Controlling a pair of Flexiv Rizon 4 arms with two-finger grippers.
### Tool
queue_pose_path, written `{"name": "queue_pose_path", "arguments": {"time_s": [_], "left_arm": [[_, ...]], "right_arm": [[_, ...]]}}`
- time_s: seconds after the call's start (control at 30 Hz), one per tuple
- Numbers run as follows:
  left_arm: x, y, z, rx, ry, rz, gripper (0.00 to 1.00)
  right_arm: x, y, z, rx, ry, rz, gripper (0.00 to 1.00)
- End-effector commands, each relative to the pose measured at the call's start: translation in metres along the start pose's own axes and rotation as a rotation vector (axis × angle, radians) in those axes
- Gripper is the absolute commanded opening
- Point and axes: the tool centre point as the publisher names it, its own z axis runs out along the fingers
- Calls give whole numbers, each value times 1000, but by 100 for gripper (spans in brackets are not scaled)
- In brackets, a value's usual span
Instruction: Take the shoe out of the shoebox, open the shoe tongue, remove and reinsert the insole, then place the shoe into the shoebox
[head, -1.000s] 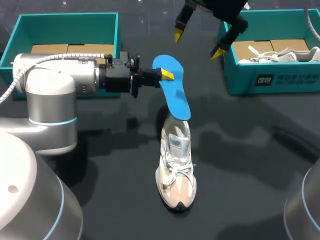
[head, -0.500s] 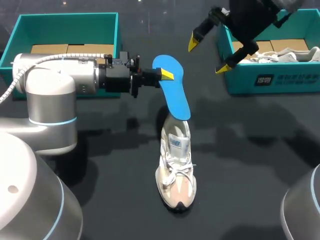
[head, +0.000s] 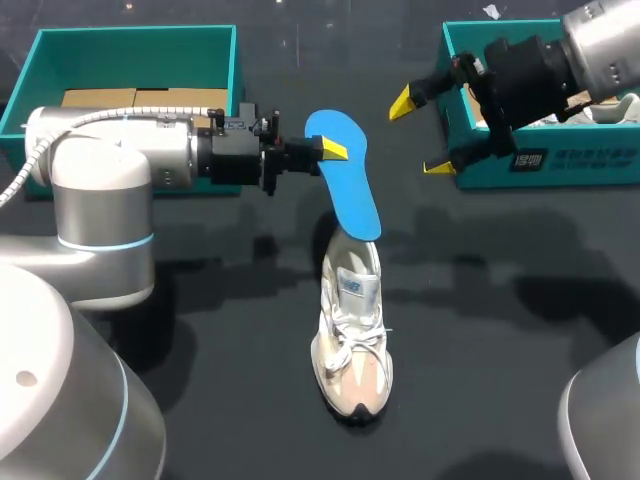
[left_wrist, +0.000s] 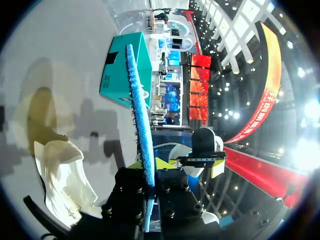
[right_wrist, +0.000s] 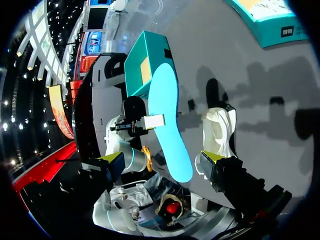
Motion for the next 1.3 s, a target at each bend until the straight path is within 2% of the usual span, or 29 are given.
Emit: {"name": "queue_pose_path", "arguments": {"time_s": [0.03,0.6,1.27,1.3], "left_arm": [[0,0,0,0,-2,1,0],[0,0,0,0,-2,1,0],[0,0,0,0,-2,1,0],[2,-1,0,7,17,60,0]], "right_arm": [[-5,3,6,4,297,-23,100],[-11,2,9,7,309,-13,100],[-17,11,11,0,354,-79,100],[-17,11,11,0,354,-79,100]]}}
